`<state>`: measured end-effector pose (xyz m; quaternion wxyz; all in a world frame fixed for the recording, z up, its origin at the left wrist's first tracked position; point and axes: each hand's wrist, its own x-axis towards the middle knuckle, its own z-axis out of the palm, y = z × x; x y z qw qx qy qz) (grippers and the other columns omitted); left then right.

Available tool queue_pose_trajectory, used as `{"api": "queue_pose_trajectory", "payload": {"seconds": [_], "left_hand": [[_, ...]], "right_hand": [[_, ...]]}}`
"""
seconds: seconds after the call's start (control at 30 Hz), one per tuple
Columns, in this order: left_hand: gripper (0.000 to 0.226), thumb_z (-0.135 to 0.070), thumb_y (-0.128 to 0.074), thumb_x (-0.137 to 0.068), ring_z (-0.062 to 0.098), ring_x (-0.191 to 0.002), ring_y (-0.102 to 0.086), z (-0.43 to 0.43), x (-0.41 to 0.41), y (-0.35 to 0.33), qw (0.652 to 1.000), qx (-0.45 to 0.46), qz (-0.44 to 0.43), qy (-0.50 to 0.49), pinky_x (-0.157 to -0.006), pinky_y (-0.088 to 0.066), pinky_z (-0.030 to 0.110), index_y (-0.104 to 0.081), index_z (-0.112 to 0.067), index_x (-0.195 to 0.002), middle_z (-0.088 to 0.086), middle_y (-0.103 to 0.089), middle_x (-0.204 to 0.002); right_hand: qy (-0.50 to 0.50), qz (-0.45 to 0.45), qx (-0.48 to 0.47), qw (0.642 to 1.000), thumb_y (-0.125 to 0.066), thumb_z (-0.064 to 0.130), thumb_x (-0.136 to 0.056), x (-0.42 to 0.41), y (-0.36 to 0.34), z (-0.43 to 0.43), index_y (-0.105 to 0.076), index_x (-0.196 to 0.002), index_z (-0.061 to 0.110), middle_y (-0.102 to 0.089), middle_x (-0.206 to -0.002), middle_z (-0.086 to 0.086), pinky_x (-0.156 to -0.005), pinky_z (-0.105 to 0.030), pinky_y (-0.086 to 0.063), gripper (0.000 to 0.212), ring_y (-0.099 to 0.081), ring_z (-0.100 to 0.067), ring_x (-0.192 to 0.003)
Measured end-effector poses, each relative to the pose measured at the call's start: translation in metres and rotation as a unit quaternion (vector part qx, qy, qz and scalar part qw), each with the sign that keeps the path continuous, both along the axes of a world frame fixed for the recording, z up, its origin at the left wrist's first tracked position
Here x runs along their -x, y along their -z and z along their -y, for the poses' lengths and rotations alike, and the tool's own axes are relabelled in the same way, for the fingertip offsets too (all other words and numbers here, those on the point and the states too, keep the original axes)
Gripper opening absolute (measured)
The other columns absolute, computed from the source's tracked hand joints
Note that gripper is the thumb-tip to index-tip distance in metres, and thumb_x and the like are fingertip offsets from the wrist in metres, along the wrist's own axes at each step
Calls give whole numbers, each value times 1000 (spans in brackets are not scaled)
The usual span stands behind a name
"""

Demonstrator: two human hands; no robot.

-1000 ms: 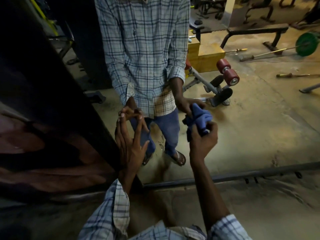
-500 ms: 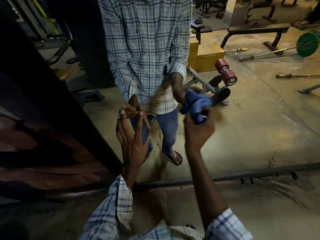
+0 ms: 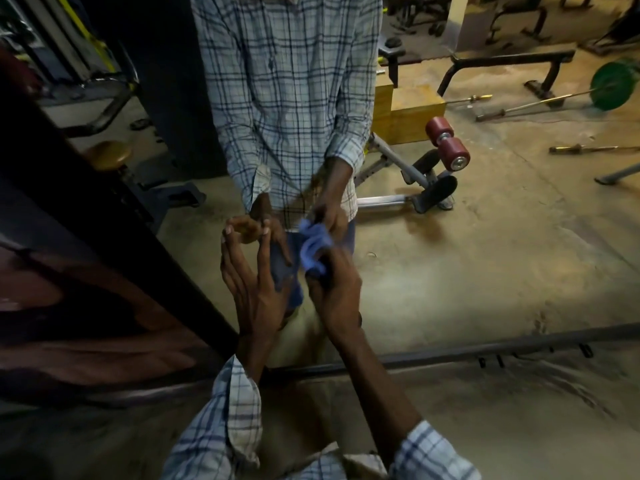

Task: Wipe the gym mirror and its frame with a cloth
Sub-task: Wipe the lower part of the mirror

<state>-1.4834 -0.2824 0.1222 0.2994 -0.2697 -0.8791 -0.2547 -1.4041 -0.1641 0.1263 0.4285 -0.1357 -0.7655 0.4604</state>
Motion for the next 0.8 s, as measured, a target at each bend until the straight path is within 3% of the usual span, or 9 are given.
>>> {"api": "queue_pose_trajectory", "payload": {"seconds": [0.07,0.13,0.23,0.33,0.43,0.5,0.57,0.67,0.8], "left_hand": [[102,-44,-82,-83,43,-157,-8,0,1,2,1000,-1,-2,-5,-122,-24,61,-25,-20,-164,26,-1,-170],[105,-44,-85,-81,43,-158,-7,-1,2,3,1000,-1,-6,-5,-121,-25,62,-24,-21,-163,25,0,-170],[113,-46,-86,-77,42,-158,-3,-5,1,5,1000,-7,0,-4,-122,-22,62,-18,-25,-165,24,3,-169],[115,-45,-90,-73,44,-157,-3,-12,0,5,1000,-19,5,-9,-122,-21,64,-23,-19,-163,29,0,-168],[116,-41,-93,-70,45,-157,-5,-16,-4,5,999,-34,17,-17,-125,-19,60,-25,-16,-162,33,-3,-167],[116,-38,-93,-71,43,-157,-3,-18,-7,4,999,-41,12,-15,-126,-15,54,-23,-18,-162,33,-4,-166],[112,-36,-92,-73,44,-157,-4,-23,-11,2,999,-44,1,1,-126,-14,52,-24,-18,-161,34,-5,-166],[101,-40,-88,-80,46,-157,-6,-39,-20,-5,998,-44,-22,28,-126,-17,56,-29,-19,-159,33,-7,-165],[89,-43,-80,-89,42,-157,-5,-64,-26,-19,995,-58,-57,57,-126,-16,53,-29,-21,-159,35,-11,-163]], "right_hand": [[17,46,4,999,-72,-7,-75,-5,34,-7,-63,-99,9,-61,-98,-2,-73,-26,-48,31,-57,-13,-86],[112,69,114,985,-74,1,-76,-19,68,-30,-62,-95,13,-63,-91,0,-75,-26,-52,26,-59,-16,-81],[231,84,328,912,-75,34,-72,-38,103,-56,-56,-83,23,-63,-81,-7,-79,-55,-55,24,-63,-32,-79],[193,72,393,896,-78,30,-77,-17,95,-42,-61,-89,20,-68,-88,-8,-85,-60,-54,23,-67,-35,-87],[155,39,406,900,-79,12,-85,2,52,-15,-63,-99,4,-68,-93,-11,-89,-55,-56,23,-66,-24,-87],[153,10,366,918,-79,5,-85,-5,26,-22,-62,-94,0,-66,-88,-11,-81,-47,-58,19,-63,-16,-79],[192,-31,343,919,-80,8,-84,-17,-3,-49,-63,-88,3,-65,-83,-8,-73,-43,-56,18,-60,-14,-74],[194,-99,326,920,-79,21,-82,-29,-51,-75,-65,-88,18,-68,-87,-6,-80,-51,-59,16,-67,-25,-84],[106,-101,164,976,-82,11,-80,-22,-103,-59,-64,-95,10,-66,-86,4,-75,-22,-54,23,-64,-7,-81]]}}
